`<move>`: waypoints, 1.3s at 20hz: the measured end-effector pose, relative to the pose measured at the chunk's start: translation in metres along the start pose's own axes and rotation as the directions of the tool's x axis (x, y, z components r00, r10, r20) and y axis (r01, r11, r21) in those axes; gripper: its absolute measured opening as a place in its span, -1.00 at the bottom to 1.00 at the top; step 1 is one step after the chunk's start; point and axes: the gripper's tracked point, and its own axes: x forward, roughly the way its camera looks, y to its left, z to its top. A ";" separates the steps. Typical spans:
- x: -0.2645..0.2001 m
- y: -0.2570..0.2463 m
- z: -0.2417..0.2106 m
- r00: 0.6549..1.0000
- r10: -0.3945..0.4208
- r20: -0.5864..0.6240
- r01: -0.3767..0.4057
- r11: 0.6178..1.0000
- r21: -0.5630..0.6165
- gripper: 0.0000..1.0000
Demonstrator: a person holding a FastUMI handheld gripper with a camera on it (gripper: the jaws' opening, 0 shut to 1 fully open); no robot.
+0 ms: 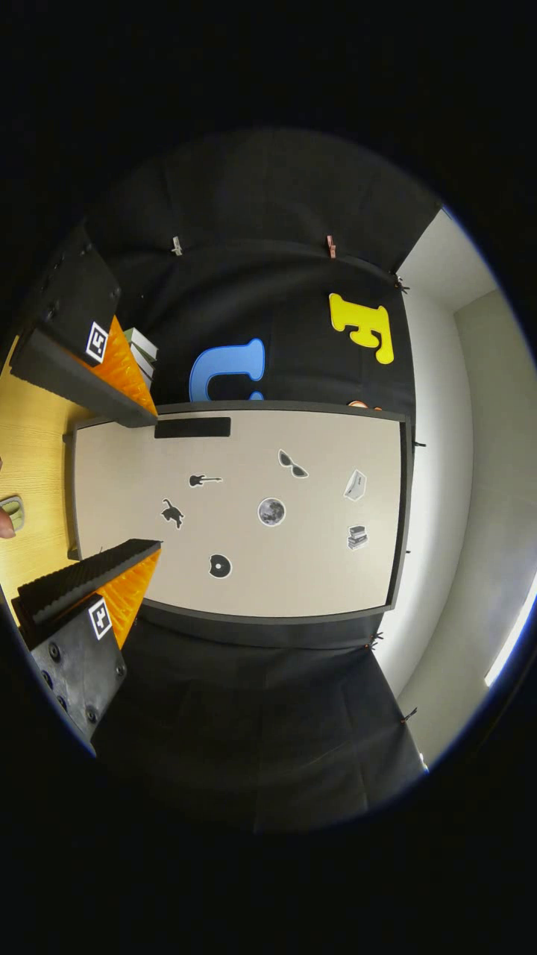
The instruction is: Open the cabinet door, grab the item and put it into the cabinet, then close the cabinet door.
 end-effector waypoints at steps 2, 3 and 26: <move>0.000 -0.001 0.000 1.000 -0.003 0.001 0.003 1.000 0.002 0.95; 0.000 -0.003 0.000 1.000 -0.005 0.002 0.005 1.000 0.003 0.95; 0.111 0.069 -0.013 0.999 0.040 0.011 -0.040 0.999 0.007 0.95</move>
